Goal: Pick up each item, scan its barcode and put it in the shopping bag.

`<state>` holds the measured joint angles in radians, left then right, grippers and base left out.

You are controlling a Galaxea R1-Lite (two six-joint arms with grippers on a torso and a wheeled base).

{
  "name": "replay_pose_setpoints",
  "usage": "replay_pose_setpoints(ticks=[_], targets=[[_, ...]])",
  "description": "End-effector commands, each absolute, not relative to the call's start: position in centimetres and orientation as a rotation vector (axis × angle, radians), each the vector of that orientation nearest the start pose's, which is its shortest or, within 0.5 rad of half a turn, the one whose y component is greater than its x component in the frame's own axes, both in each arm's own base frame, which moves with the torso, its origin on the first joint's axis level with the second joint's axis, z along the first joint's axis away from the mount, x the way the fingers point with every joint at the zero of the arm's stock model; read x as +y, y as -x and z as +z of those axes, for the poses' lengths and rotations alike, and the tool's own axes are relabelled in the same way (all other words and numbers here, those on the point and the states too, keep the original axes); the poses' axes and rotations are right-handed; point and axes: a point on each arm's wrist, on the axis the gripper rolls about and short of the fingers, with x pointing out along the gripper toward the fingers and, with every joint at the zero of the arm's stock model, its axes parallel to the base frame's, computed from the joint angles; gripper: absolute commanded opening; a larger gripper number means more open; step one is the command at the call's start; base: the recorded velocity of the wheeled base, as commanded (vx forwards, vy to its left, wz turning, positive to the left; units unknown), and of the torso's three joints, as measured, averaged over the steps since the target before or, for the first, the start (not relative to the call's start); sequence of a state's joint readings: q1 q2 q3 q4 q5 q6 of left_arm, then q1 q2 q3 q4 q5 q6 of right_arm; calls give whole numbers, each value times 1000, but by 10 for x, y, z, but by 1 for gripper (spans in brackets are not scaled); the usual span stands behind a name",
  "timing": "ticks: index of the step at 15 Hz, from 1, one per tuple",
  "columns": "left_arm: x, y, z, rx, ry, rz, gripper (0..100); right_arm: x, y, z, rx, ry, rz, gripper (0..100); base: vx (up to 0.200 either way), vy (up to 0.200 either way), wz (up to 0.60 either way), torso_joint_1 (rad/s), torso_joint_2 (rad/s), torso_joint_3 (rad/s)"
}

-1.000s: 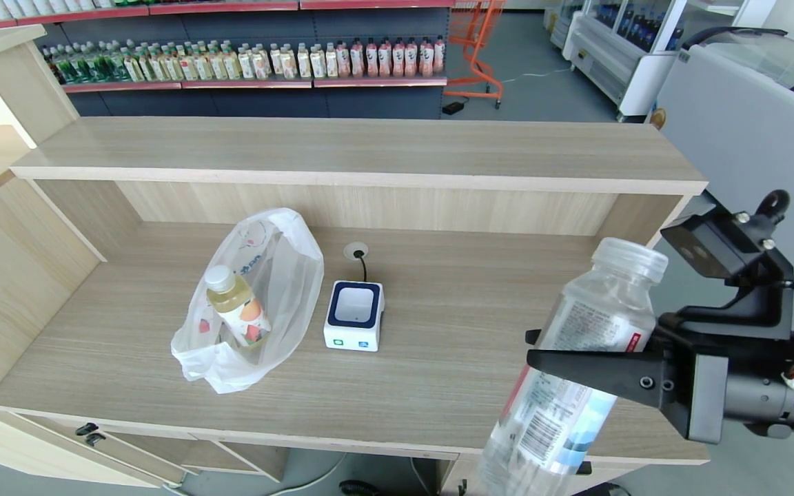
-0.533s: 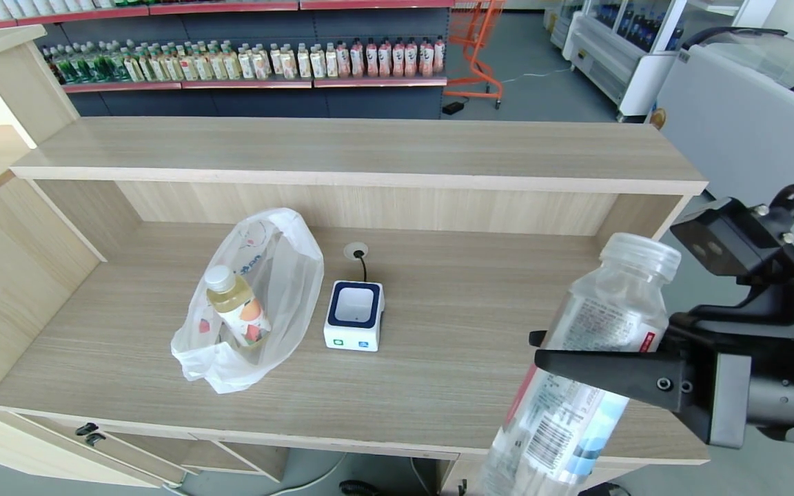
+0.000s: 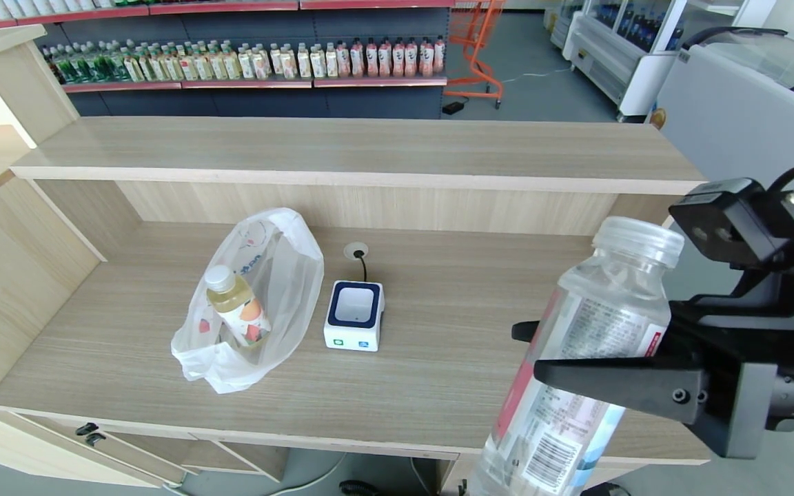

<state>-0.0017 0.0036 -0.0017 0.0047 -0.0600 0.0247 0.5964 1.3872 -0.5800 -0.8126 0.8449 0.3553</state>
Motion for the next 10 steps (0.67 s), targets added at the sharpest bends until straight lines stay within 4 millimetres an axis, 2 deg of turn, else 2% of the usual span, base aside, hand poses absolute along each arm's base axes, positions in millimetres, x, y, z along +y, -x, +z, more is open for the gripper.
replay_pose_setpoints(ticks=[1,10], targets=[[-1,23,76,5,-24,-61,100,137,-172,219,261,-291,1431,0,0,0,0,0,0,0],[-1,23,75,7,-24,-61,100,136,-172,221,254,-290,1431,0,0,0,0,0,0,0]])
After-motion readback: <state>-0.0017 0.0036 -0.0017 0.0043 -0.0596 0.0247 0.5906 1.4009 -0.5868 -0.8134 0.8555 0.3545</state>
